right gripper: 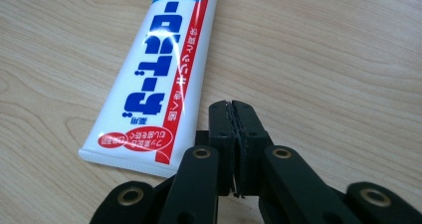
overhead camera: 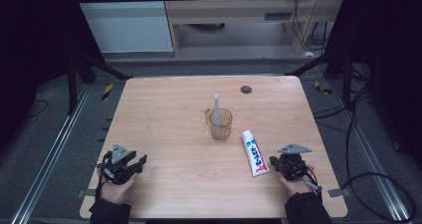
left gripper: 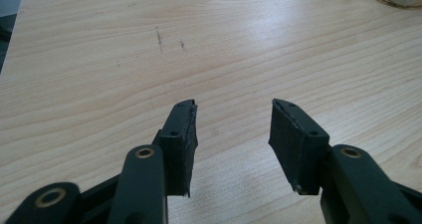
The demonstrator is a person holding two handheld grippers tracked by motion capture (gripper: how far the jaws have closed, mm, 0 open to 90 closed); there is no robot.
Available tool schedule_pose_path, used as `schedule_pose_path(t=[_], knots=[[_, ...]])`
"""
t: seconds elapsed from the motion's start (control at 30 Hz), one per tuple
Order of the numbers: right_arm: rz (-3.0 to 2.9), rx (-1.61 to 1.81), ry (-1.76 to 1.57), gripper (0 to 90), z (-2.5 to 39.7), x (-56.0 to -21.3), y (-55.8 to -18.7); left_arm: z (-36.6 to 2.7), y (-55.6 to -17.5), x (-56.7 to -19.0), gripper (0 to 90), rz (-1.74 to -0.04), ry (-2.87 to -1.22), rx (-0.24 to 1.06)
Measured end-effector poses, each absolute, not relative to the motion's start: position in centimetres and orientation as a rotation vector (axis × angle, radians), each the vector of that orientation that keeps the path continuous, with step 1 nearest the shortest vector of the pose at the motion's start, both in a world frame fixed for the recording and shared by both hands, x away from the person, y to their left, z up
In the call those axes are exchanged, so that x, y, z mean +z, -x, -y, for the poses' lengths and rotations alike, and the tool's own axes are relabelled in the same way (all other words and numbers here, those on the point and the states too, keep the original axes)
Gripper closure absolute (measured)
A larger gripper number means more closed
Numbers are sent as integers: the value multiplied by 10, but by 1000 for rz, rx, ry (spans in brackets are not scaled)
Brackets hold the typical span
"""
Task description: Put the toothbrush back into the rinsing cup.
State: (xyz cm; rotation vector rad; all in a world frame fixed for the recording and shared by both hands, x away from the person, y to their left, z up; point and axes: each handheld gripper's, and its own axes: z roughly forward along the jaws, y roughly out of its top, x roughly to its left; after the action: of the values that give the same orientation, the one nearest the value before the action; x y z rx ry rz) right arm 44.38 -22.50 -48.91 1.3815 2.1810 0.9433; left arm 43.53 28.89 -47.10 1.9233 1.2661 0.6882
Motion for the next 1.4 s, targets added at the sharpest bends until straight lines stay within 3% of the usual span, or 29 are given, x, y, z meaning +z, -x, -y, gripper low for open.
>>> schedule_pose_path(t=[1.4], knots=[[-2351,1031,-1280,855,189,-497,-428,-294,-438,-475,493,-1290,-1911,721]])
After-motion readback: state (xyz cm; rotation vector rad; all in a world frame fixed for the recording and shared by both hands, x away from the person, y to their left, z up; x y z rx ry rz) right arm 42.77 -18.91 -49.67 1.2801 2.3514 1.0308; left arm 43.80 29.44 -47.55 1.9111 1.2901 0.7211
